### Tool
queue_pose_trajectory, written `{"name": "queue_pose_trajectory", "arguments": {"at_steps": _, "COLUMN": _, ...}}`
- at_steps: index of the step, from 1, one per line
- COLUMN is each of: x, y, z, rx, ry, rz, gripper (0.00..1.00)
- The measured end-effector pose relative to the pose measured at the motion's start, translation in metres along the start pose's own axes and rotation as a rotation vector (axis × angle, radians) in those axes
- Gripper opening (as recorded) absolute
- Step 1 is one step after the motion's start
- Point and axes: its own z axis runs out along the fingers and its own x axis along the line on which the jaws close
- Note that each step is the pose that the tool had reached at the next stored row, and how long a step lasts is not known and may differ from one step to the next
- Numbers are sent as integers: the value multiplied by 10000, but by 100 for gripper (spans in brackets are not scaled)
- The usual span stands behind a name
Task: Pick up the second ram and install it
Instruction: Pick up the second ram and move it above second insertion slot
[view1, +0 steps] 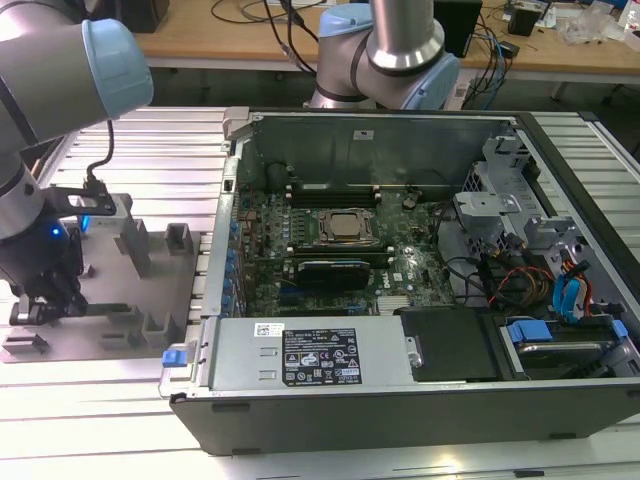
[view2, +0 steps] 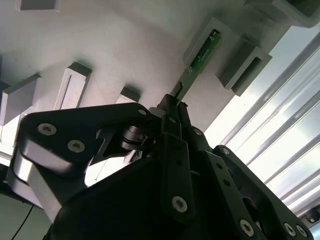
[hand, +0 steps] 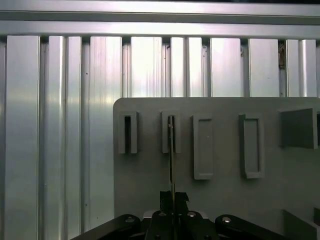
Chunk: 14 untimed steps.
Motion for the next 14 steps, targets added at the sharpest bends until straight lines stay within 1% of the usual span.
{"name": "queue_pose_trajectory", "arguments": {"at_steps": 1, "x": -1, "y": 1, "z": -33, "rx": -1, "ry": 1, "rz": 0, "gripper": 11}}
{"name": "queue_pose_trajectory", "arguments": {"at_steps": 5, "x": -4, "y": 5, "z": -122, "rx": -1, "ry": 1, "rz": 0, "gripper": 11}}
{"name": "queue_pose_trajectory", "arguments": {"at_steps": 6, "x": -4, "y": 6, "z": -155, "rx": -1, "ry": 0, "rz": 0, "gripper": 11}}
{"name": "queue_pose_trajectory", "arguments": {"at_steps": 8, "x": -7, "y": 9, "z": -252, "rx": 0, "ry": 0, "rz": 0, "gripper": 11}}
{"name": "queue_pose_trajectory", "arguments": {"at_steps": 11, "x": -9, "y": 12, "z": -330, "rx": 0, "ry": 0, "rz": 0, "gripper": 11}}
{"name": "queue_pose_trajectory", "arguments": {"at_steps": 14, "x": -13, "y": 16, "z": -447, "rx": -1, "ry": 0, "rz": 0, "gripper": 11}}
